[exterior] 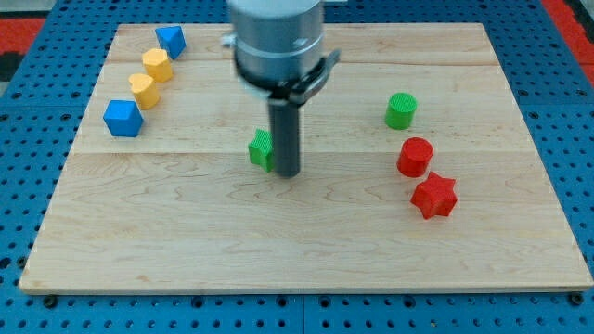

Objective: Slide the green circle to the top right of the red circle

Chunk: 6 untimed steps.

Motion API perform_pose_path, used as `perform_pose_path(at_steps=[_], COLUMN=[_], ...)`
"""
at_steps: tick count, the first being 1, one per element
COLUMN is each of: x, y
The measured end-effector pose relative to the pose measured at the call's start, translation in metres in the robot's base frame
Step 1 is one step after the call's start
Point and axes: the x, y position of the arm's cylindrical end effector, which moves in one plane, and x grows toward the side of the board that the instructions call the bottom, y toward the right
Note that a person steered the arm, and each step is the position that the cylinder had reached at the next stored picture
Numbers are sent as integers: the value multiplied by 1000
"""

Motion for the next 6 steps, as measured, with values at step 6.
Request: perform_pose_path(at_steps=[6], x=[-69], y=[141])
